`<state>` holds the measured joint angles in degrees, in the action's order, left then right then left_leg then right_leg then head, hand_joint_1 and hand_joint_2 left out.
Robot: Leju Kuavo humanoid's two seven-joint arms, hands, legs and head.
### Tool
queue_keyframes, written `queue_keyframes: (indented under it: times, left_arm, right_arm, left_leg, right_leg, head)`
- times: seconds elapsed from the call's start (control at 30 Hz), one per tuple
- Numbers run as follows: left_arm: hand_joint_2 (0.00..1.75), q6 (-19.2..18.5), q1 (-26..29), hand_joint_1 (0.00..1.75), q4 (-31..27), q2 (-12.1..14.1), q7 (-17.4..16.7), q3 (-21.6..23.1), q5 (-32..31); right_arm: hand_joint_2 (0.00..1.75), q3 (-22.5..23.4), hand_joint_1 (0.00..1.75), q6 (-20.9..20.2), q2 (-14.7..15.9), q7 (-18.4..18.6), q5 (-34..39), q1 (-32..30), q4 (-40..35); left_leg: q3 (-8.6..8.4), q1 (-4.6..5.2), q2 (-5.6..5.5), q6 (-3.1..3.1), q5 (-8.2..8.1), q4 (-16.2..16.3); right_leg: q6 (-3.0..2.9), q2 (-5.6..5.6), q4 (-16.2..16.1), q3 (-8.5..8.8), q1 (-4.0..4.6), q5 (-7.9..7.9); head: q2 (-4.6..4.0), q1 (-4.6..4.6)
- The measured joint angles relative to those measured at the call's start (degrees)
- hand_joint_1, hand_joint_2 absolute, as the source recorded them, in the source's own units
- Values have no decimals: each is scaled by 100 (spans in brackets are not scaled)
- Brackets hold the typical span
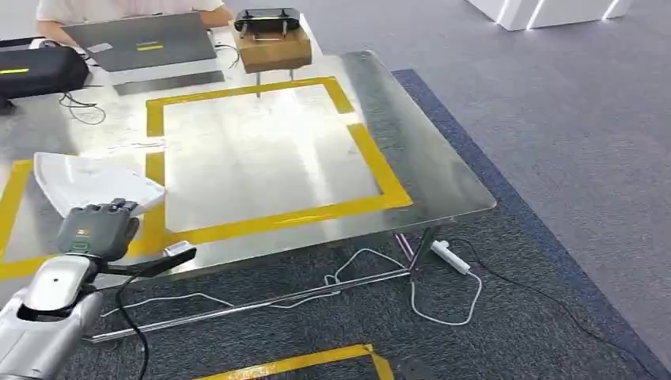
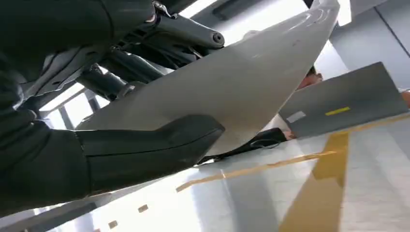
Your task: Take the parts from the cabinet and place them on the table.
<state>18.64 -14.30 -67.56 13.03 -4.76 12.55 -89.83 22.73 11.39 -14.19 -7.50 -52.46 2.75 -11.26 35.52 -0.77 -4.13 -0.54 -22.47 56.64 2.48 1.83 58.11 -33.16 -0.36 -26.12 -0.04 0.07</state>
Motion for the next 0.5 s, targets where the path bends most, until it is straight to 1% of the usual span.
queue_keyframes:
  times: [0.1,0.2,0.23,0.3,0.43,0.5]
  left_arm:
    - [175,88,-199,175,243,4,66,190,0]
    - [175,192,-307,175,433,18,164,361,0]
    - [175,205,-316,175,469,18,173,386,0]
    - [175,216,-325,175,522,26,188,435,-2]
    - [175,273,-349,175,610,44,251,518,0]
    - [175,236,-402,175,682,55,247,605,0]
  right_arm:
    - [0,0,0,-24,0,-13,0,1,0]
    - [0,0,0,-30,0,-24,-13,1,0]
    - [0,0,0,-30,0,-26,-13,1,0]
    - [0,0,0,-30,0,-26,-13,1,0]
    - [0,0,0,-41,0,-33,-20,3,0]
    - [0,-11,0,-103,0,-44,-31,6,0]
  left_leg:
    - [-2,-15,24,55,36,-49]
    - [-1,-28,28,163,45,-74]
    - [1,-31,30,190,54,-77]
    - [4,-32,33,211,52,-78]
    - [12,-24,33,214,54,-76]
    - [15,-18,32,212,55,-74]
  right_leg:
    - [-47,19,4,-28,21,15]
    - [-69,19,9,-42,32,20]
    - [-76,19,10,-44,34,20]
    - [-81,19,10,-46,35,21]
    - [-86,17,8,-46,28,25]
    - [-80,16,6,-46,20,30]
  head:
    - [-2,0]
    - [0,2]
    - [-2,4]
    - [-2,4]
    - [0,7]
    - [0,4]
